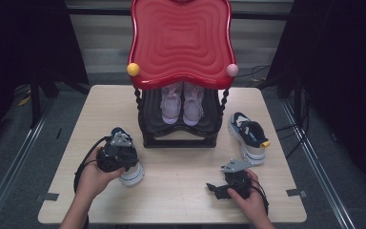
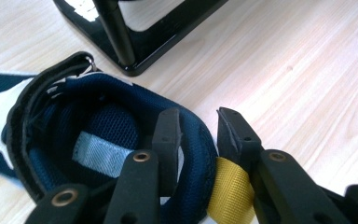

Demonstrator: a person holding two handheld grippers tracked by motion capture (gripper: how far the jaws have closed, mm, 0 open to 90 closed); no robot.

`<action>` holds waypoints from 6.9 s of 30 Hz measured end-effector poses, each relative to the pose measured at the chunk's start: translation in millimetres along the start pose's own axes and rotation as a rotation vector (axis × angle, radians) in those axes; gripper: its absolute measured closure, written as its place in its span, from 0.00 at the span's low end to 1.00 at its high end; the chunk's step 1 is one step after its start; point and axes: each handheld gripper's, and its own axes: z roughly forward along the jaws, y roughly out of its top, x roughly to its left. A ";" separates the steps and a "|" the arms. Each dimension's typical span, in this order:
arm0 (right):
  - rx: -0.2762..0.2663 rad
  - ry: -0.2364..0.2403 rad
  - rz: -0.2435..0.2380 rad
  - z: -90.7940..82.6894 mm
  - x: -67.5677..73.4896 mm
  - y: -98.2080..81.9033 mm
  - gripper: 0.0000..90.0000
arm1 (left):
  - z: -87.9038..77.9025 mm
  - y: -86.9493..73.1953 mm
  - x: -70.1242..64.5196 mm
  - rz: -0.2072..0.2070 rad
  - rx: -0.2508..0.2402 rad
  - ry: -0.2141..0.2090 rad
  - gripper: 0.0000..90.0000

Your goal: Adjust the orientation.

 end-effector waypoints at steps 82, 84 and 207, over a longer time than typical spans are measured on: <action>0.000 0.006 0.001 0.1 0.0 0.0 0.14 | 16.0 39.3 18.0 -0.031 0.413 -0.137 0.34; -0.001 0.006 -0.001 0.2 -0.1 0.0 0.14 | 16.9 39.1 17.8 -0.035 0.408 -0.138 0.33; -0.004 0.010 -0.005 0.5 -0.8 0.4 0.14 | -50.4 101.7 -0.8 0.189 0.631 -0.225 0.81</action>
